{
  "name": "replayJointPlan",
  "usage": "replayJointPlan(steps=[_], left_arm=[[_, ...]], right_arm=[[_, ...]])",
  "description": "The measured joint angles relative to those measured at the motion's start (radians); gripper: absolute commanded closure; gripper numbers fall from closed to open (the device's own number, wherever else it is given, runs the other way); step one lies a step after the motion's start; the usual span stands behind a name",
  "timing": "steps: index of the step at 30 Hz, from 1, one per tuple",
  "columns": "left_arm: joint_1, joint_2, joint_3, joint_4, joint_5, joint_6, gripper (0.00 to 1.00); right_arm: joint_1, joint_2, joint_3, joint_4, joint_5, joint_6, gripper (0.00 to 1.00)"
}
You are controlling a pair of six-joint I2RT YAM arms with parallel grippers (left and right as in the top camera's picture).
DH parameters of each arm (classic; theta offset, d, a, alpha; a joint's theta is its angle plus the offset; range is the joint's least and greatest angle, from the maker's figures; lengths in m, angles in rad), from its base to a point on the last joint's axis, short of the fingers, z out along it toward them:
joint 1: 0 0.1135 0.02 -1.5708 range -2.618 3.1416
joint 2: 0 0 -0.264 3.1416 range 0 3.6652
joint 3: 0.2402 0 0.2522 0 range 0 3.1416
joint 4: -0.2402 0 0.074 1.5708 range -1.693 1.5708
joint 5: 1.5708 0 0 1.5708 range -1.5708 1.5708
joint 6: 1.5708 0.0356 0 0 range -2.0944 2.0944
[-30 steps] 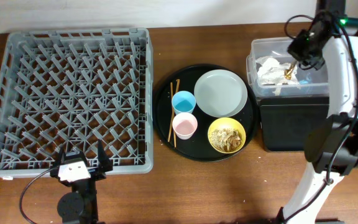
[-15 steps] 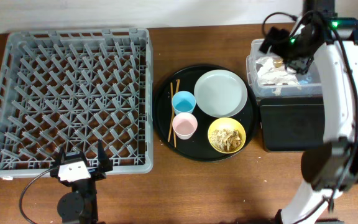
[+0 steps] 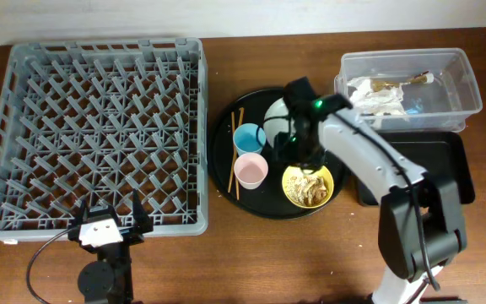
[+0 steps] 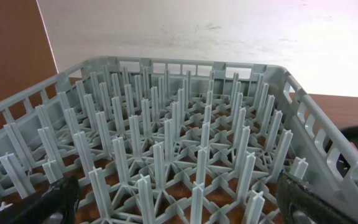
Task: Sort waste into correct bins and load items into the dishwasher rack
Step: 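Grasp the yellow bowl rim with the right gripper and lift it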
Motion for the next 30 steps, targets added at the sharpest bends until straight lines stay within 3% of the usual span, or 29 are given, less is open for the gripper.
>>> replayJointPlan(steps=[2,5,7,13,17,19,24,30], left_arm=[[0.000,0.000,0.000,0.000,0.000,0.000,0.01],[0.000,0.000,0.000,0.000,0.000,0.000,0.01],[0.000,0.000,0.000,0.000,0.000,0.000,0.01],[0.000,0.000,0.000,0.000,0.000,0.000,0.01],[0.000,0.000,0.000,0.000,0.000,0.000,0.01],[0.000,0.000,0.000,0.000,0.000,0.000,0.01],[0.000,0.000,0.000,0.000,0.000,0.000,0.01],[0.000,0.000,0.000,0.000,0.000,0.000,0.01]], right_arm=[[0.034,0.000,-0.069,0.048,0.024,0.049,0.50],[0.039,0.000,-0.097,0.068,0.043,0.088,0.80],[0.039,0.000,-0.097,0.070,0.045,0.103,0.85],[0.039,0.004,-0.097,0.074,0.045,0.101,0.85],[0.039,0.023,-0.097,0.070,0.047,0.102,0.79],[0.039,0.027,-0.097,0.066,0.046,0.102,0.96],[0.039,0.024,-0.087,0.043,0.055,0.108,0.96],[0.007,0.026,0.217,-0.278,0.038,0.021,0.96]])
